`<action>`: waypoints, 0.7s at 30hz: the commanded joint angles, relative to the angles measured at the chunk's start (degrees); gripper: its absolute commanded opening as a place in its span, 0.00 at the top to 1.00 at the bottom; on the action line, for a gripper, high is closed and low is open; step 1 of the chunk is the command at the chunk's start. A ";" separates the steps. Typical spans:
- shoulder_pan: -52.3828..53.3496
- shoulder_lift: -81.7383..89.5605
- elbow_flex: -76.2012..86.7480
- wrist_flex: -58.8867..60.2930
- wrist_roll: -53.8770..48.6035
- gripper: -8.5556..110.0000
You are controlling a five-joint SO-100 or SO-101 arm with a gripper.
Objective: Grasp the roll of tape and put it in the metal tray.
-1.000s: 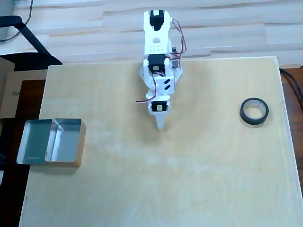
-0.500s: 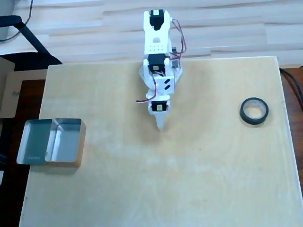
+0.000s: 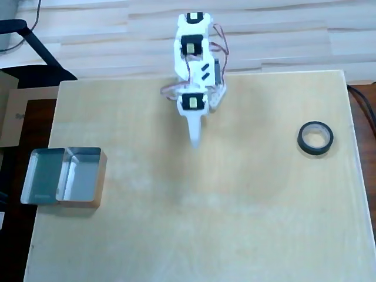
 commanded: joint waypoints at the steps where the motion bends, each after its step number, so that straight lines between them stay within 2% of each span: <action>1: 0.26 15.82 -7.56 3.87 2.81 0.93; 6: 0.26 11.34 -15.21 7.65 4.75 0.93; 12: -1.85 -11.87 -29.27 12.04 3.96 0.93; 16: -8.88 -30.15 -42.71 16.61 3.96 0.93; 21: -22.50 -49.13 -57.74 18.46 3.96 0.93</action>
